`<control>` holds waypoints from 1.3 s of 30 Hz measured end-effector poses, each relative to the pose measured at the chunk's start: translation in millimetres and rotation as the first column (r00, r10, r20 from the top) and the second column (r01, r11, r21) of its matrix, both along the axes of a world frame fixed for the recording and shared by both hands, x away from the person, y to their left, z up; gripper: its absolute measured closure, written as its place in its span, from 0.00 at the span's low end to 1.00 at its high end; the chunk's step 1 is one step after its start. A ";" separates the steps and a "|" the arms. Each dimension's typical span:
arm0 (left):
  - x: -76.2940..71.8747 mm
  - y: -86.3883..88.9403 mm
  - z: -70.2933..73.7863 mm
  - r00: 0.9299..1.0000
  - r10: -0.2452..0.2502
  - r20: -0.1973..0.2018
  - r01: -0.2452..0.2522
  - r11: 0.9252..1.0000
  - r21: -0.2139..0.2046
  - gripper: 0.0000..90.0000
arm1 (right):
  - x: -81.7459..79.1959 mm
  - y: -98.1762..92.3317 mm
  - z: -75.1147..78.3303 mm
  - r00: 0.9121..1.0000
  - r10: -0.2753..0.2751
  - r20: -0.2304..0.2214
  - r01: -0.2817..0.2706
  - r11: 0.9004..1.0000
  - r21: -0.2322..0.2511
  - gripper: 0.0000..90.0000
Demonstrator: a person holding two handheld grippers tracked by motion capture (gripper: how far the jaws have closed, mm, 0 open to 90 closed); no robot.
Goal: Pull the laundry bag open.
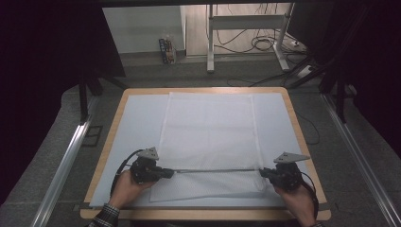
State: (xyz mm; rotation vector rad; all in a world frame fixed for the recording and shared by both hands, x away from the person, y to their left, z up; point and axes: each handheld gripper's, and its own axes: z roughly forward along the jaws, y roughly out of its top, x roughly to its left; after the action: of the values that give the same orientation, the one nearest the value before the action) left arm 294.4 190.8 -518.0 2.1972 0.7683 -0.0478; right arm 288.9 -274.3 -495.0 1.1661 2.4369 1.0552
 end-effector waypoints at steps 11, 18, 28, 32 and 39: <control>-6.5 20.7 1.6 0.999 0.041 0.001 -0.041 0.999 0.011 0.97 | 0.4 -0.4 -0.2 1.000 -0.002 -0.004 0.002 1.000 -0.006 0.95; -10.9 33.6 0.0 0.998 0.066 -0.007 -0.066 0.998 0.003 0.97 | 0.7 -0.6 -0.4 1.000 -0.001 -0.006 0.001 1.000 -0.006 0.95; -18.9 51.7 -2.3 0.994 0.108 -0.008 -0.108 0.994 0.009 0.96 | 1.0 -0.1 -1.1 1.000 0.002 -0.013 -0.002 1.000 -0.007 0.95; -19.8 56.1 -3.7 0.992 0.123 -0.007 -0.123 0.992 0.024 0.96 | 1.1 0.3 -1.4 1.000 0.005 -0.017 -0.005 1.000 -0.003 0.95; -21.7 62.1 -4.2 0.990 0.139 -0.007 -0.139 0.990 0.023 0.96 | 1.1 1.0 -1.4 1.000 -0.003 -0.016 0.002 1.000 -0.019 0.95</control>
State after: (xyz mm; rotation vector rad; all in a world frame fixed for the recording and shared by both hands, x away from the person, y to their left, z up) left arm 272.8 252.9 -522.2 2.1601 0.9293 0.0216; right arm 290.1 -273.2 -496.3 1.1762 2.4518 1.0229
